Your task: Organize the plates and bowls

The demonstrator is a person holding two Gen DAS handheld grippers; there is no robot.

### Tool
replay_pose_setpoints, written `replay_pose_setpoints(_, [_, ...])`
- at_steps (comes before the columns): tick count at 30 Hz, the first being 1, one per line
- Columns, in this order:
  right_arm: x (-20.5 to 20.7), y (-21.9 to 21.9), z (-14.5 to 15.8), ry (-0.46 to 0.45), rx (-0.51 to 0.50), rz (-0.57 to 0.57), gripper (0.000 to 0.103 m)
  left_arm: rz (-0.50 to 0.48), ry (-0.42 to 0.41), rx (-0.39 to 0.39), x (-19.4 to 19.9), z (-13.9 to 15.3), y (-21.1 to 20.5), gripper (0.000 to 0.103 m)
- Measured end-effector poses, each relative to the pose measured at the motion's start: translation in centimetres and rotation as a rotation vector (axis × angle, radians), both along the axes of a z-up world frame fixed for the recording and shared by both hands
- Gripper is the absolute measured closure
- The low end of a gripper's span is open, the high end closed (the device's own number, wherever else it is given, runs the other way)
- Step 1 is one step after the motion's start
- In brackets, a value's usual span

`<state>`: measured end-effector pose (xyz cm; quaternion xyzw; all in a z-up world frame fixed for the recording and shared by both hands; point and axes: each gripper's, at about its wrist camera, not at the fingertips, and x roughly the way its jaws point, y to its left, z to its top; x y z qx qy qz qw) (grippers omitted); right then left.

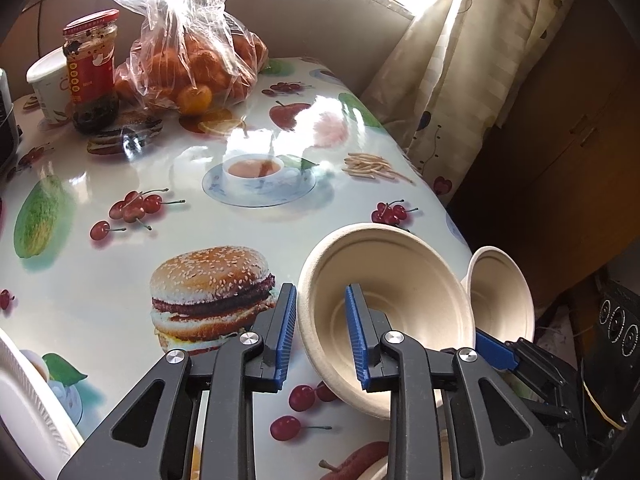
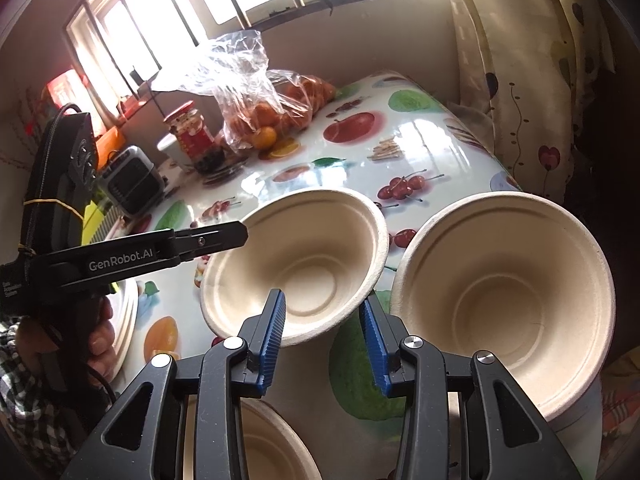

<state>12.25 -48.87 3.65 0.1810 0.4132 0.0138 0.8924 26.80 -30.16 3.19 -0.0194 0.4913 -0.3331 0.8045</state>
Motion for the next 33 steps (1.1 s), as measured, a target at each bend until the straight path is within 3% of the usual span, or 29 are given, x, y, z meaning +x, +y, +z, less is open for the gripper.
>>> replay_pose_setpoints(33, [-4.6, 3.2, 3.3, -0.09, -0.043, 0.045, 0.065, 0.013, -0.101, -0.05, -5.6, 4.2, 4.0, 0.077])
